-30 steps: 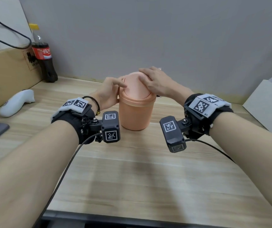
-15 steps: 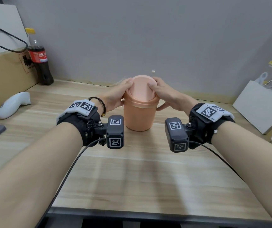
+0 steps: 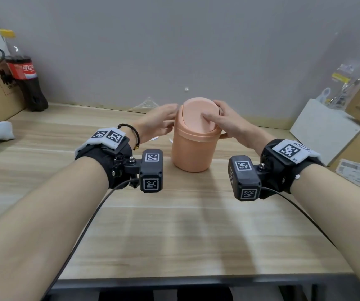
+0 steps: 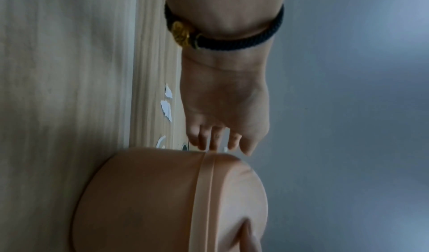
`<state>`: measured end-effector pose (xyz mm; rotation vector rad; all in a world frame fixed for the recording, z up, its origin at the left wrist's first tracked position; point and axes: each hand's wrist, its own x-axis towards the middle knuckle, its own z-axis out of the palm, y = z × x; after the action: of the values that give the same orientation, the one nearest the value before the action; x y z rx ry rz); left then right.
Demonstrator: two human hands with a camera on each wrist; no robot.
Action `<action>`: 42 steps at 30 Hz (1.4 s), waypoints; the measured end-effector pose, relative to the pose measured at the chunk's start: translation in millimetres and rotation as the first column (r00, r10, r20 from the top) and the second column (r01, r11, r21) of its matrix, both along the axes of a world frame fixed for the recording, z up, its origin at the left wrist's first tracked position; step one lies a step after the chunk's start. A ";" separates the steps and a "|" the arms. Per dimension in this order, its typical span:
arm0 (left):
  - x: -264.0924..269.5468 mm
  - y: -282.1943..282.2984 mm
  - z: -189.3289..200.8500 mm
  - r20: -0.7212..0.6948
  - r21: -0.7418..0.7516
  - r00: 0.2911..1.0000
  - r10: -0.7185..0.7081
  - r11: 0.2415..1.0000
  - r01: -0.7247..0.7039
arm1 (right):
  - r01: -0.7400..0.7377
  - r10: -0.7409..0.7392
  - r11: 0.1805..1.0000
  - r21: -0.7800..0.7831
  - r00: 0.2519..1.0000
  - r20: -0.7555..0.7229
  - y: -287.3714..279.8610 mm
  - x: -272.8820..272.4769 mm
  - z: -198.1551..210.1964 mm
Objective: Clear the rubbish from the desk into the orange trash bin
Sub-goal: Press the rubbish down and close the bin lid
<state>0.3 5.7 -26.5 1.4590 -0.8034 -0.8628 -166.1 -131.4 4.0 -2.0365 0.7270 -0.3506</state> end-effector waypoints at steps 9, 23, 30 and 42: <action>37.9 9.8 -39.3 0.178 0.157 0.953 0.246 0.949 -0.274 | -0.031 0.040 0.998 -0.055 0.987 0.153 -3.3 7.7 -10.5; 56.6 -12.3 -79.0 0.652 0.361 0.758 -0.028 0.890 -0.277 | 0.005 0.020 0.993 -0.114 0.975 0.219 -19.5 8.8 -16.2; 48.8 -26.8 -76.0 0.763 0.278 0.646 -0.006 0.906 -0.320 | 0.027 -0.013 0.998 -0.056 0.972 0.234 -30.7 5.7 -24.6; 27.5 -46.7 -66.2 0.814 0.378 0.545 -0.201 0.896 -0.234 | 0.028 -0.021 0.999 -0.027 0.969 0.247 -33.7 -3.3 -26.5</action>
<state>27.8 -41.0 -92.7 2.3717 -1.3558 -0.2475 -169.5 -165.1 -22.4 -1.9689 0.5961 -0.6205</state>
